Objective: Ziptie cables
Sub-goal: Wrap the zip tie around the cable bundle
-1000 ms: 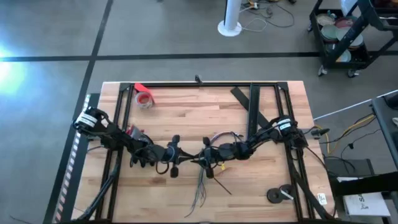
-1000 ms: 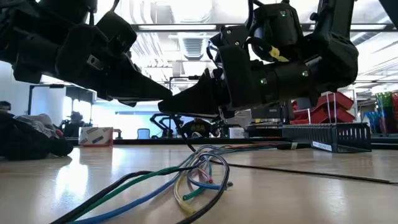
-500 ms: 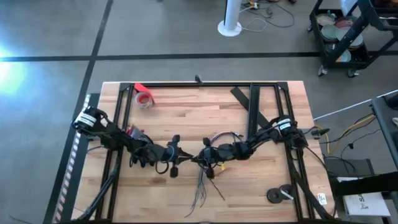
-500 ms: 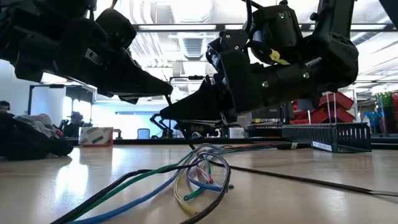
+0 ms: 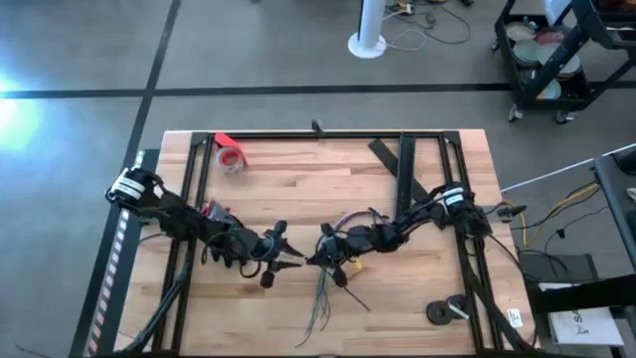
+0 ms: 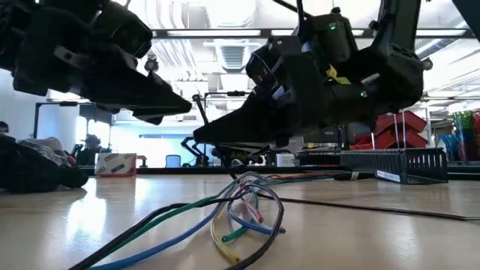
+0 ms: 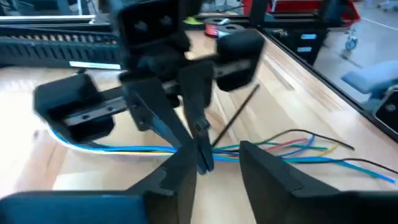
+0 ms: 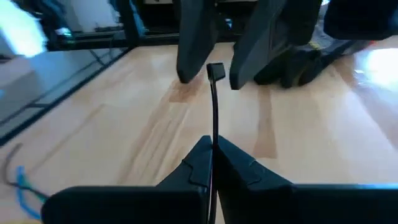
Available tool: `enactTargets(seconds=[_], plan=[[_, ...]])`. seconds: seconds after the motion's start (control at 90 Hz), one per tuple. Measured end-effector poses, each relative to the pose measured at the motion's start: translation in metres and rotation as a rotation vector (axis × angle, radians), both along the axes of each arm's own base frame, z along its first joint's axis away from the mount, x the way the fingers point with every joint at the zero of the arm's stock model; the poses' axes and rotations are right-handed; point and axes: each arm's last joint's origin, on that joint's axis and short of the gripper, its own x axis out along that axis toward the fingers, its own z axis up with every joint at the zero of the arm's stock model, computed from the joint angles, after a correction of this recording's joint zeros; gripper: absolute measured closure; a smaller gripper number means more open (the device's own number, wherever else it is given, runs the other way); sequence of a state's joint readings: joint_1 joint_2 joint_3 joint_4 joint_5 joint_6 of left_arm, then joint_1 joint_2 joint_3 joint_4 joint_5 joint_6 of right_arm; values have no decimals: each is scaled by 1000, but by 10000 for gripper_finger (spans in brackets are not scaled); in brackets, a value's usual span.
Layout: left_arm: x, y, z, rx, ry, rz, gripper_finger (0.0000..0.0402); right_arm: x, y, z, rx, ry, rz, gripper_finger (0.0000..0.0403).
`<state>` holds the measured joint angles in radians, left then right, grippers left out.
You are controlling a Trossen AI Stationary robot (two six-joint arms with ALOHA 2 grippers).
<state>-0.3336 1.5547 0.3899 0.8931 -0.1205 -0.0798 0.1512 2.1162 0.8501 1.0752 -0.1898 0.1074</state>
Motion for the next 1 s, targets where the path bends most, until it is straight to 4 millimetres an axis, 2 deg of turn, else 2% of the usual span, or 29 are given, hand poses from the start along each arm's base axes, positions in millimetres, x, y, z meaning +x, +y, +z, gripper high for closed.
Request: enactTargets(seconds=[0.178,0.378,0.6,0.856,1.0], plan=[[4,1,1,89,-68,-21,279,1,-14,0,72,18,116,403],[8,11,-1,109,-86,-71,297,0,-22,0,121,30,213,403],[22,34,1,49,-108,-183,318,0,-24,-1,129,48,231,403],[40,37,-9,12,-76,-303,314,-1,-23,-1,144,58,254,403],[45,37,-11,13,-140,-309,302,-1,-23,-1,143,58,260,403]])
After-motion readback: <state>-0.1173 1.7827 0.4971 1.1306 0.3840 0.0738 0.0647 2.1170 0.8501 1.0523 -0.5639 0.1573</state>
